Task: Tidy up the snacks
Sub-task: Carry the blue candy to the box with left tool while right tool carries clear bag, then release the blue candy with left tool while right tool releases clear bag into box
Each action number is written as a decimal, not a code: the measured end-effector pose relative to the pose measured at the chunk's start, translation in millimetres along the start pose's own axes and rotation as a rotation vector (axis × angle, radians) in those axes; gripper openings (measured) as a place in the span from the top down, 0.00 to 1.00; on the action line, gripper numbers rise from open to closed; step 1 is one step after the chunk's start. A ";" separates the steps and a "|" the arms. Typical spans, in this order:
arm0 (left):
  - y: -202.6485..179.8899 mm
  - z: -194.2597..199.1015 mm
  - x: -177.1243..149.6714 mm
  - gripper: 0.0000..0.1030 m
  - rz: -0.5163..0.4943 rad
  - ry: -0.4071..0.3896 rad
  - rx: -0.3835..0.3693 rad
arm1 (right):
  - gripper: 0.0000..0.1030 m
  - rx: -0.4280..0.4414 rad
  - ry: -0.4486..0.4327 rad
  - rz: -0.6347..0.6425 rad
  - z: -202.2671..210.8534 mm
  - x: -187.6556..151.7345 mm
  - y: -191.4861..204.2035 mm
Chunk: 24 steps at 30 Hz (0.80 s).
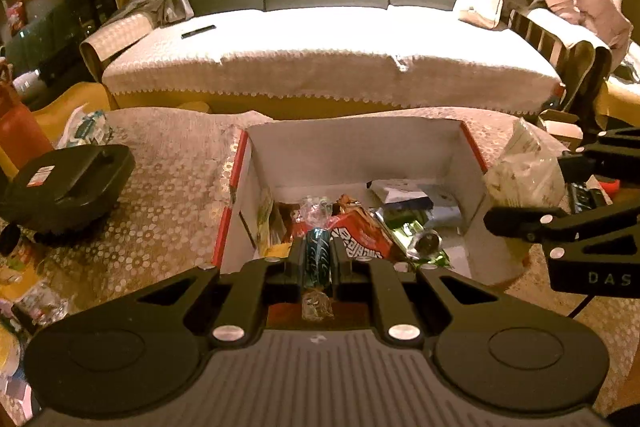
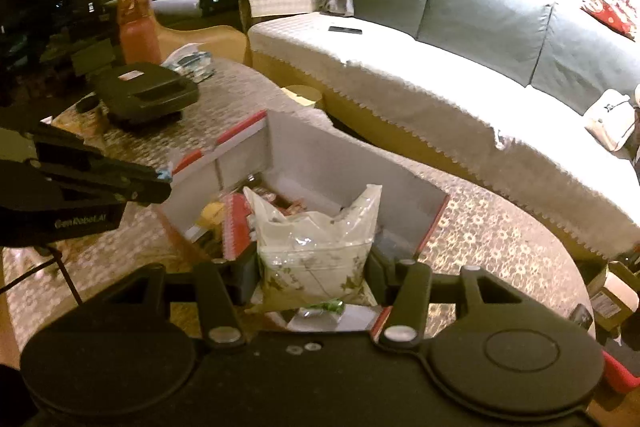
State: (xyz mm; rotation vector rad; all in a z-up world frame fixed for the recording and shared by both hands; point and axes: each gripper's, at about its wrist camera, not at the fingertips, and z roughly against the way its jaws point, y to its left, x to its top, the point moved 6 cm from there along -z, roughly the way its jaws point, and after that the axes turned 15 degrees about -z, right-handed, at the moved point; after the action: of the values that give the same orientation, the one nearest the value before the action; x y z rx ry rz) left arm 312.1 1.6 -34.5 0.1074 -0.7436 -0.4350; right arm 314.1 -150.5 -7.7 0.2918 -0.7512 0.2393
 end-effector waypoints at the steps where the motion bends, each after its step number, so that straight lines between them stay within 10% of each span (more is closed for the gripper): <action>1: -0.1 -4.9 1.9 0.88 -0.004 0.006 0.001 | 0.49 -0.005 0.001 0.001 -3.9 1.4 -1.0; 24: -22.7 -106.5 9.1 0.88 -0.046 0.181 -0.068 | 0.49 -0.155 0.148 0.094 -107.8 -9.2 -19.5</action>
State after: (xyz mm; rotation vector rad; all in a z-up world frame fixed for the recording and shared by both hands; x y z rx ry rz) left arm 382.2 -28.9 -112.5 0.0988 -0.5484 -0.4868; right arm 382.0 -132.6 -92.3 0.0906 -0.6339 0.2870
